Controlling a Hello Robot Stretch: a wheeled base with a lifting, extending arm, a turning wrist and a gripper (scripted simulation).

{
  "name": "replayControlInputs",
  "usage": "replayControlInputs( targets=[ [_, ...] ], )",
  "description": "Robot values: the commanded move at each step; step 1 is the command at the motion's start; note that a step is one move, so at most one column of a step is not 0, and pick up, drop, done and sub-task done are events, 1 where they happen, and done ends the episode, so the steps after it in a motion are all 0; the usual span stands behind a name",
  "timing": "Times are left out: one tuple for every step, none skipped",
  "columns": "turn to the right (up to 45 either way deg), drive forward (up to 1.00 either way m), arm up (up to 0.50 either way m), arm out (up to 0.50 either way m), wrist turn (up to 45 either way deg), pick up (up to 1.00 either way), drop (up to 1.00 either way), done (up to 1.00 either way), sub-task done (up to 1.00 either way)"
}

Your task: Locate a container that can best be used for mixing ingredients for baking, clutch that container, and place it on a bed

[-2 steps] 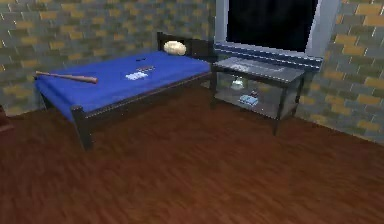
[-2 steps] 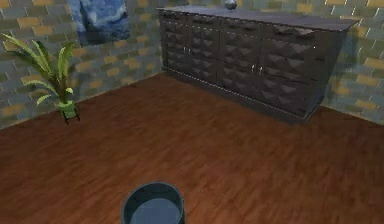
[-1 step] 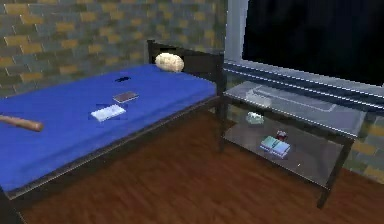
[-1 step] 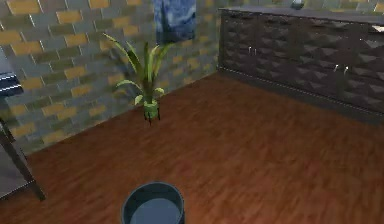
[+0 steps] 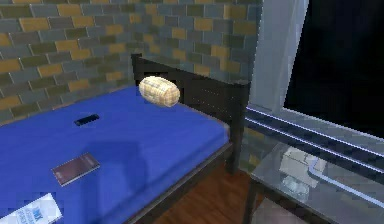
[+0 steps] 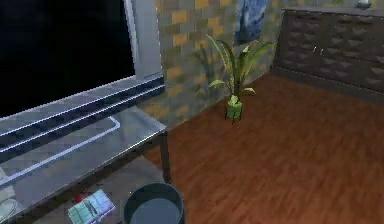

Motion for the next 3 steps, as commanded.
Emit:
replayControlInputs(
  targets=[
    [0.0, 0.35, 0.0, 0.0, 0.0, 0.0, 0.0, 0.0, 0.0],
    [-45.0, 0.0, 0.0, 0.0, 0.0, 0.0, 0.0, 0.0, 0.0],
    [-42.0, 0.0, 0.0, 0.0, 0.0, 0.0, 0.0, 0.0, 0.0]
  ],
)
